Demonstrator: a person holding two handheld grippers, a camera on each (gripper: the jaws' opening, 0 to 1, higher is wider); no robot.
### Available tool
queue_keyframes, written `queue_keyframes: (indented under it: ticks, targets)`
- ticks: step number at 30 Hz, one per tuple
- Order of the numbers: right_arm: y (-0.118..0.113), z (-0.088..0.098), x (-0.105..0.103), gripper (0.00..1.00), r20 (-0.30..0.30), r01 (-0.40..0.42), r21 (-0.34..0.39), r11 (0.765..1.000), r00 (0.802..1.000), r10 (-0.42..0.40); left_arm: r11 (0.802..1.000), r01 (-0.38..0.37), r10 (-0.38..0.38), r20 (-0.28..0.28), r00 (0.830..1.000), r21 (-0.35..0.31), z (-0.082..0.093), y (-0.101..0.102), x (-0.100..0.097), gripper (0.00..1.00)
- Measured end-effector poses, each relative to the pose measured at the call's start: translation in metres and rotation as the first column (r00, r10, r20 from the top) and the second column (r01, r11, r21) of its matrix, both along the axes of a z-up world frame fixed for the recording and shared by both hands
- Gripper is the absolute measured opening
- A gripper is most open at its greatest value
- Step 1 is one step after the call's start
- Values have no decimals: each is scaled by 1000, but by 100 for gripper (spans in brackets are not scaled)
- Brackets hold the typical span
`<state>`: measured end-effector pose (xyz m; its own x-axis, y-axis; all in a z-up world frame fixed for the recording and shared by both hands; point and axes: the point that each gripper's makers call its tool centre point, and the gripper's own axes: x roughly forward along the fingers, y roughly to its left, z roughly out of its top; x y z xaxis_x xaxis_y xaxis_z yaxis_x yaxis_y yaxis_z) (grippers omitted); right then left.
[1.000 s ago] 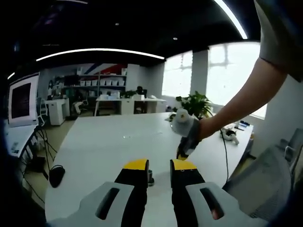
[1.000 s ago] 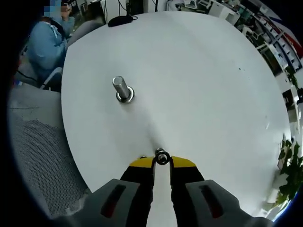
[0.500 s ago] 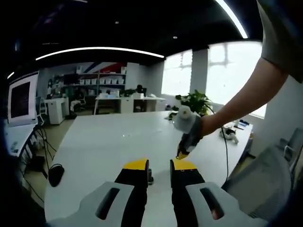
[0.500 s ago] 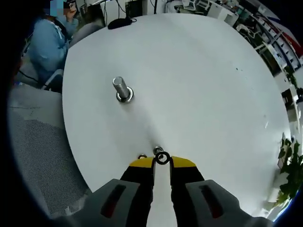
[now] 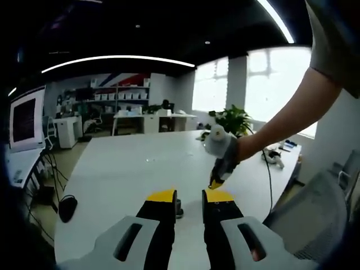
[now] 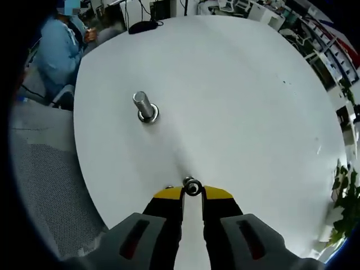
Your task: Place the washer onto the threaded stud by aligning its center hole with the stud, sliding it down to the base, and recovering from edge contact or off-axis alignment until the washer reaches the visible bottom stop.
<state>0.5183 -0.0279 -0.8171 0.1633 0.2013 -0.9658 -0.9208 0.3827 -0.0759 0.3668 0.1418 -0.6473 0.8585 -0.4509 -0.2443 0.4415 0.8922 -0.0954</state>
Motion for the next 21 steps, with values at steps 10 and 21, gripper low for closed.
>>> queue_keyframes:
  ticks: [10, 21]
  targets:
    - [0, 1, -6, 14, 0, -5, -4, 1000, 1000, 5, 1000, -3, 3, 2, 1000, 1, 1, 1, 0, 16]
    - [-2, -5, -4, 14, 4, 9, -12, 1000, 1000, -9, 1000, -4, 4, 0, 1000, 4, 0, 1, 0, 16]
